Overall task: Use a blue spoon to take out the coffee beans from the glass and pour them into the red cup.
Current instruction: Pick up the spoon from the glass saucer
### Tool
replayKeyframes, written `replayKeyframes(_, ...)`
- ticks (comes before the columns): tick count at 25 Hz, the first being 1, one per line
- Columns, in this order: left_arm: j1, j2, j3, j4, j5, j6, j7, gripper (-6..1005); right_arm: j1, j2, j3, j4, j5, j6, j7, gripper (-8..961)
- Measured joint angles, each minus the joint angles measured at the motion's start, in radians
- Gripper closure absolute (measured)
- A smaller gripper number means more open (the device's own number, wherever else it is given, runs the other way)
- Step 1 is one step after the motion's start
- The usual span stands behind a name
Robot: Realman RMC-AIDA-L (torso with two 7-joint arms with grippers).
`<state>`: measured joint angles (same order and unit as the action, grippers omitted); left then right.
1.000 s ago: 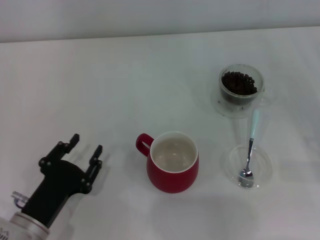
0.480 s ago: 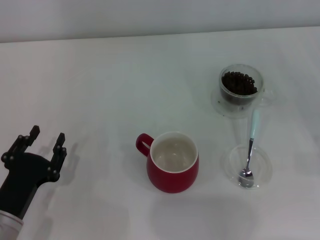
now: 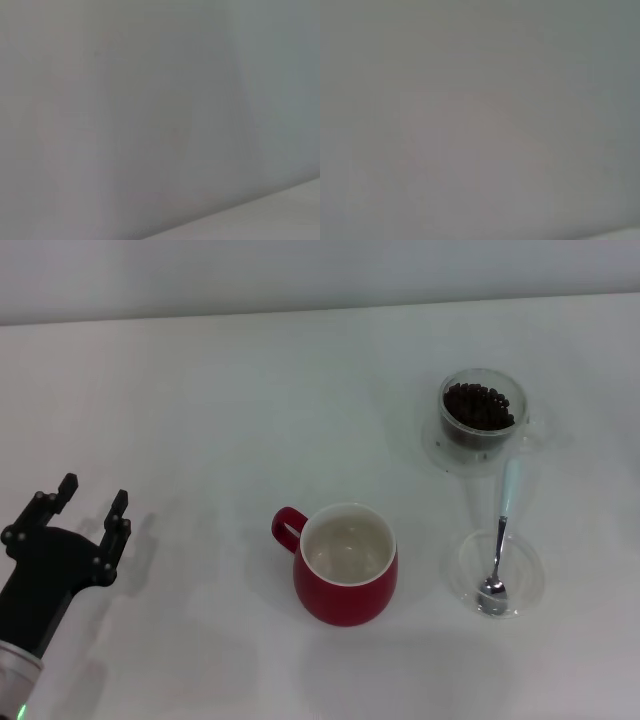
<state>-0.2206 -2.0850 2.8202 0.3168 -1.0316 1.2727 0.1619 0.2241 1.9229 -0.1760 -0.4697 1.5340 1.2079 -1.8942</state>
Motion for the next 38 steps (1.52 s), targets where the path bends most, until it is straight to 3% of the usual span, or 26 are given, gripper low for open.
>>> replayKeyframes(4, -0.012, 0.001, -0.01, -0.014, -0.001, 0.002, 0.001, 467, 0.002, -0.042, -0.001, -0.052, -0.149, 0.015, 0.218, 82)
replayKeyframes(11, -0.033, 0.001, -0.013, -0.031, -0.001, -0.001, 0.001, 466, 0.026, -0.13, -0.003, -0.061, -0.353, 0.162, 0.451, 82)
replayKeyframes(16, -0.05, 0.001, -0.016, -0.047, -0.002, 0.001, 0.001, 466, 0.07, -0.169, -0.005, -0.068, -0.512, 0.252, 0.525, 82)
replayKeyframes(23, -0.077, 0.002, -0.016, -0.075, -0.002, -0.003, 0.002, 467, 0.14, -0.158, -0.079, -0.085, -0.64, 0.339, 0.542, 82)
replayKeyframes(31, -0.116, 0.003, -0.016, -0.104, -0.001, 0.003, 0.003, 468, 0.186, -0.111, -0.167, -0.091, -0.643, 0.389, 0.539, 82)
replayKeyframes(38, -0.123, 0.003, -0.016, -0.122, 0.001, 0.017, 0.004, 467, 0.211, -0.103, -0.223, -0.076, -0.645, 0.403, 0.545, 82)
